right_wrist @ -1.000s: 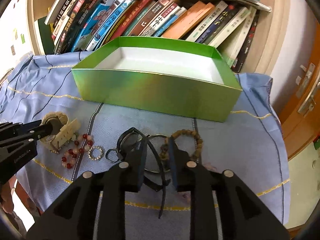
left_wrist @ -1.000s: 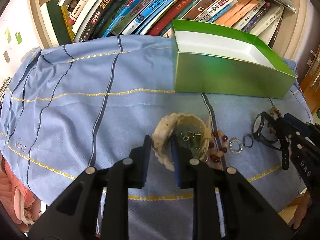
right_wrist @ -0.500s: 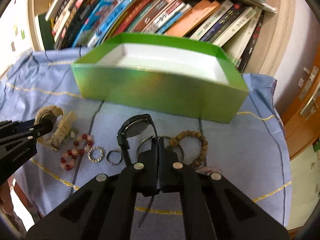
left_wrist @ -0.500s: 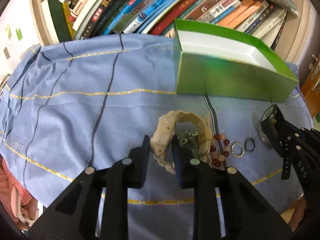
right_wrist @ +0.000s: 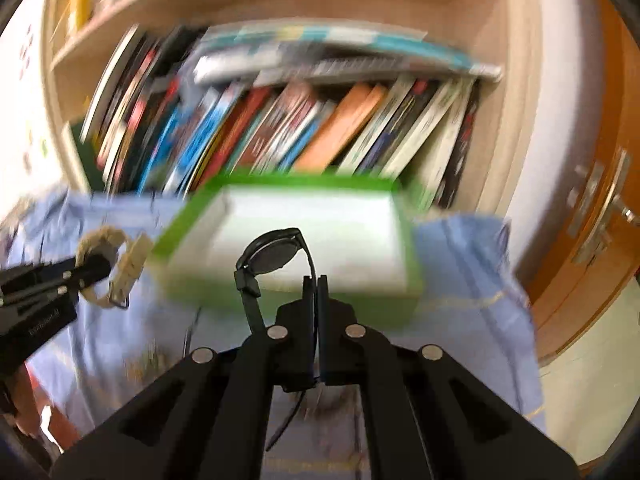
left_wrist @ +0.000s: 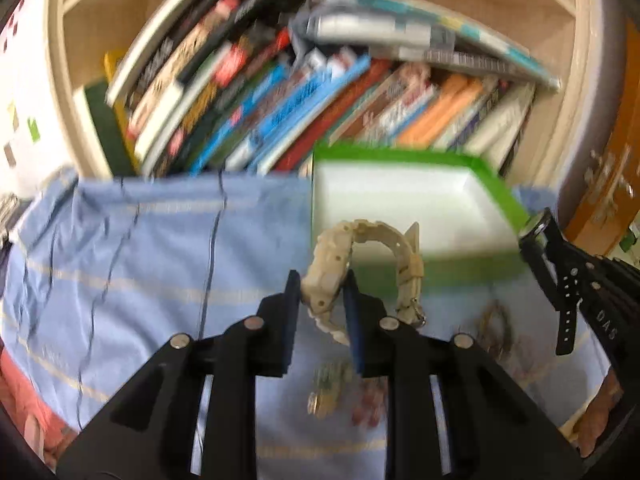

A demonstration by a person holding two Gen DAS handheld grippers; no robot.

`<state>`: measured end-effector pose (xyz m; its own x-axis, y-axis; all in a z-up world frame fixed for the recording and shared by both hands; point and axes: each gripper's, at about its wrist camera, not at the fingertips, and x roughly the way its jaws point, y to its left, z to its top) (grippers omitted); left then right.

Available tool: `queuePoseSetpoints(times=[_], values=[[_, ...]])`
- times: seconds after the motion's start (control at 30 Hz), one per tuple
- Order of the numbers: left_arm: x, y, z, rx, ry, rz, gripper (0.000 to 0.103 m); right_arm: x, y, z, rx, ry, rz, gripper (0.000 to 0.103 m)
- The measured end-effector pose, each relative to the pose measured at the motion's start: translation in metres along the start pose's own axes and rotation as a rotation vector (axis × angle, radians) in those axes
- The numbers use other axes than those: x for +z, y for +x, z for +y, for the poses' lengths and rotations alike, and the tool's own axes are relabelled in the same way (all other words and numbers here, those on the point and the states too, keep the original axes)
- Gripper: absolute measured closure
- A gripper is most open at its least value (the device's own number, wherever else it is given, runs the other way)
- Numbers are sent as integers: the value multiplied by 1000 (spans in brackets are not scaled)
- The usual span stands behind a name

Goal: Organize jewelry
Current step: 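Carry the white watch into the green box with left tool while right drops black watch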

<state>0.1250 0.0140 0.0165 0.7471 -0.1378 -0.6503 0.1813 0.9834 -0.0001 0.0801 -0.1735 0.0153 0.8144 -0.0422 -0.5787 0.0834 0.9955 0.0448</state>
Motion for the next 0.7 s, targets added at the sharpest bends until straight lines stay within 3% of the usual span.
queuePoseSetpoints(times=[0.17,0.33,0.4,0.43,0.5,0.57,0.63,0.7], values=[[52,27,-14,4,-22,-33,81,36,34,-14,-36,62,15,101],[59,98,-27,21,-30,113,81,33,101,-20,-42,90,160,101],[53,121,-32,16,-20,170,81,30,114,-17,-64,65,172,99],[49,130,-32,14,-22,196,79,31,117,-16,-79,55,164,94],[45,133,-30,12,-33,209,76,33,110,-20,-82,73,160,52],[43,120,-26,0,-44,180,64,35,89,-26,-33,100,108,42],[41,92,-20,-25,-56,125,37,32,64,-33,-29,102,74,42],[33,62,-13,15,-44,53,23,24,42,-39,-7,110,64,42]])
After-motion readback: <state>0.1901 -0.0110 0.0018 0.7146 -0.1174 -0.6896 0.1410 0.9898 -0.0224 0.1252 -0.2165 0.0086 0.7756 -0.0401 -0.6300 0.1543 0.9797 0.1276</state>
